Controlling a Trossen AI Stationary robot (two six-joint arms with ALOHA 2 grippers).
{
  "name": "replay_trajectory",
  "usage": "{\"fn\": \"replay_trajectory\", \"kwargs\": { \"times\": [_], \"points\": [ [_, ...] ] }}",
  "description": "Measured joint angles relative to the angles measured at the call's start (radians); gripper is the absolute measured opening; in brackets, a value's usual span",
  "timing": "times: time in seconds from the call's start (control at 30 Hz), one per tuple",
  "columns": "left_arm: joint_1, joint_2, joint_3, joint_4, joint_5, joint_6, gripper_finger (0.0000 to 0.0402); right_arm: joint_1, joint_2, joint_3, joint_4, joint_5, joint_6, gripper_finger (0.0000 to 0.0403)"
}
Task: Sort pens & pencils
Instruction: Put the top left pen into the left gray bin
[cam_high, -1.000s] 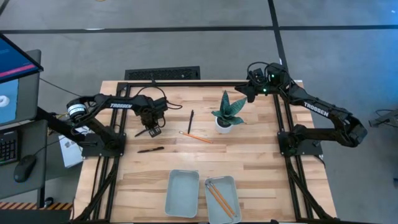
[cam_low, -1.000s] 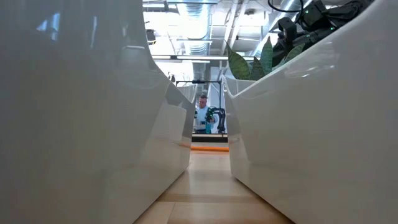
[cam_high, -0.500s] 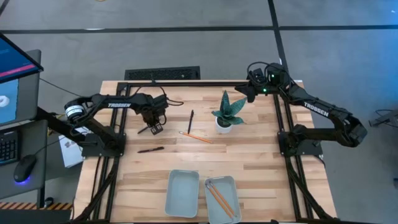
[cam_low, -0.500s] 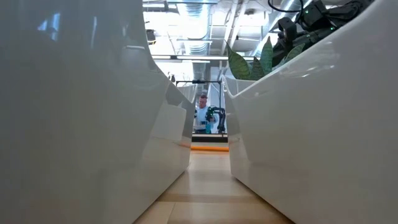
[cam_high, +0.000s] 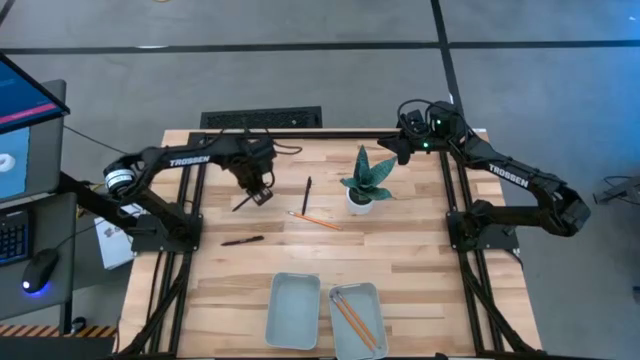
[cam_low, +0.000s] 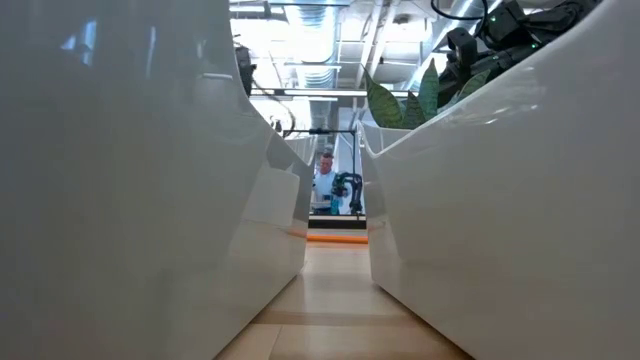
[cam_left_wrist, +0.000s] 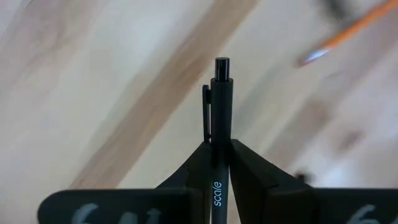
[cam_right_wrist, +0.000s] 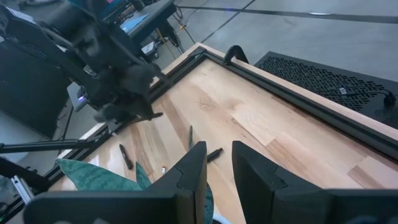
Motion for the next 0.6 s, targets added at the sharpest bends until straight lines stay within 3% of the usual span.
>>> {"fn": "replay_trajectory", "kwargs": {
  "times": [0.23, 0.6],
  "points": [
    [-0.065, -0.003, 0.143, 0.009, 0.191, -0.019, 0.0032, 0.0, 0.0, 0.0, -0.011, 0.0, -0.014, 0.0098],
    [-0.29, -0.004, 0.313, 0.008, 0.255, -0.183, 0.0032, 0.0, 0.0, 0.0, -0.029, 0.0, -0.027, 0.0098]
  ]
}}
